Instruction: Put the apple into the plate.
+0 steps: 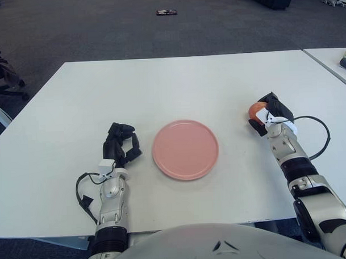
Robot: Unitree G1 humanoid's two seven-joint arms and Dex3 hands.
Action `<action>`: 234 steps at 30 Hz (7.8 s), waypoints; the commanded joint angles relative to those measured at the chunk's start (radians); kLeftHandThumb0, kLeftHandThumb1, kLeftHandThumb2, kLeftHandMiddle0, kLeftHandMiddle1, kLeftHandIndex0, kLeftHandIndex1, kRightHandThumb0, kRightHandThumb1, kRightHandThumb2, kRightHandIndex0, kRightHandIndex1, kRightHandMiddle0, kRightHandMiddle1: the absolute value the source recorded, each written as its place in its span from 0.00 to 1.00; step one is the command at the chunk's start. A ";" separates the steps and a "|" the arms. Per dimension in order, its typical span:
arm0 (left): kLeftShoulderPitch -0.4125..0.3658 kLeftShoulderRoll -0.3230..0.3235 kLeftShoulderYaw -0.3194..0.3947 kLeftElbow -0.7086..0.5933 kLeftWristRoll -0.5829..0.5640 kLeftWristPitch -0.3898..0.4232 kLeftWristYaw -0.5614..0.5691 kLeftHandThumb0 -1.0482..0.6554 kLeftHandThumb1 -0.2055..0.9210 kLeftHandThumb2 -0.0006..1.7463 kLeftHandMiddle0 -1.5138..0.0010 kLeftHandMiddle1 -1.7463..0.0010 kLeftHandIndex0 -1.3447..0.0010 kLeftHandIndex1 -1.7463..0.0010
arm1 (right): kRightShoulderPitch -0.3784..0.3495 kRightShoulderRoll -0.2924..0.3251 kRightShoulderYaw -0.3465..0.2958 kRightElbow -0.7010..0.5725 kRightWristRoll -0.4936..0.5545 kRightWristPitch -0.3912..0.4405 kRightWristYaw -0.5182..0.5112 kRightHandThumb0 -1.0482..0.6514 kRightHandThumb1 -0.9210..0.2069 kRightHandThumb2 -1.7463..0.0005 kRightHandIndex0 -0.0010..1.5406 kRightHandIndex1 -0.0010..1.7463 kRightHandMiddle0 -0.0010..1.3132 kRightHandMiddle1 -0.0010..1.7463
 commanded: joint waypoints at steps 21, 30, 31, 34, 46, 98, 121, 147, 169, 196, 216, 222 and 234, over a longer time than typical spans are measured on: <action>-0.007 0.002 0.002 -0.002 0.008 0.020 0.005 0.35 0.56 0.69 0.23 0.00 0.61 0.00 | 0.043 0.172 -0.238 -0.042 0.374 -0.409 -0.048 0.61 0.86 0.01 0.57 0.99 0.50 1.00; -0.006 -0.003 0.001 -0.006 0.015 0.007 0.016 0.36 0.56 0.68 0.24 0.00 0.61 0.00 | 0.035 0.236 -0.274 -0.027 0.507 -0.639 0.059 0.62 0.88 0.01 0.60 0.96 0.51 1.00; -0.007 -0.004 0.001 -0.005 0.017 0.002 0.018 0.36 0.56 0.68 0.24 0.00 0.61 0.00 | 0.036 0.246 -0.272 -0.042 0.515 -0.645 0.068 0.62 0.88 0.01 0.60 0.96 0.51 1.00; -0.007 -0.004 0.000 -0.007 0.020 0.000 0.020 0.36 0.56 0.68 0.24 0.00 0.61 0.00 | 0.047 0.276 -0.265 -0.100 0.540 -0.641 0.092 0.62 0.88 0.01 0.61 0.95 0.51 1.00; -0.007 0.001 -0.003 -0.014 0.009 0.023 0.004 0.36 0.58 0.67 0.25 0.00 0.62 0.00 | 0.124 0.361 -0.150 -0.301 0.619 -0.784 0.337 0.62 0.91 0.00 0.63 0.92 0.53 1.00; -0.025 0.011 0.004 0.048 0.010 -0.026 0.005 0.35 0.53 0.71 0.21 0.00 0.59 0.00 | 0.290 0.038 0.270 -0.774 -0.113 -0.617 0.620 0.62 0.90 0.00 0.62 0.94 0.52 1.00; -0.025 0.008 0.003 0.047 -0.007 -0.018 -0.005 0.35 0.53 0.71 0.22 0.00 0.59 0.00 | 0.291 0.005 0.336 -0.830 -0.387 -0.518 0.605 0.21 0.45 0.39 0.01 0.59 0.01 0.73; -0.018 -0.006 0.004 0.033 -0.003 -0.028 0.006 0.35 0.54 0.70 0.22 0.00 0.60 0.00 | 0.316 -0.011 0.341 -0.839 -0.420 -0.524 0.516 0.19 0.35 0.47 0.00 0.00 0.00 0.27; -0.007 -0.002 0.003 0.002 -0.018 0.029 -0.005 0.36 0.57 0.68 0.23 0.00 0.62 0.00 | 0.333 0.010 0.257 -0.821 -0.130 -0.578 0.498 0.12 0.11 0.59 0.00 0.00 0.00 0.00; -0.011 -0.002 0.003 0.015 0.005 0.003 0.006 0.36 0.57 0.68 0.23 0.00 0.62 0.00 | 0.429 0.417 0.006 -0.623 0.214 -0.838 -0.005 0.28 0.20 0.33 0.10 0.80 0.06 0.93; -0.027 0.003 0.008 0.045 -0.008 -0.046 -0.009 0.35 0.55 0.69 0.22 0.00 0.60 0.00 | 0.373 0.439 -0.138 -0.438 0.155 -0.803 -0.188 0.39 0.25 0.47 0.34 0.88 0.28 1.00; -0.031 0.000 0.011 0.044 -0.017 -0.039 -0.010 0.35 0.53 0.71 0.21 0.00 0.59 0.00 | 0.373 0.424 -0.142 -0.430 0.166 -0.734 -0.163 0.38 0.28 0.45 0.39 0.88 0.30 1.00; -0.037 -0.008 0.017 0.055 -0.028 -0.058 -0.011 0.34 0.51 0.73 0.20 0.00 0.58 0.00 | 0.391 0.416 -0.128 -0.436 0.205 -0.596 -0.067 0.38 0.33 0.41 0.40 0.88 0.33 1.00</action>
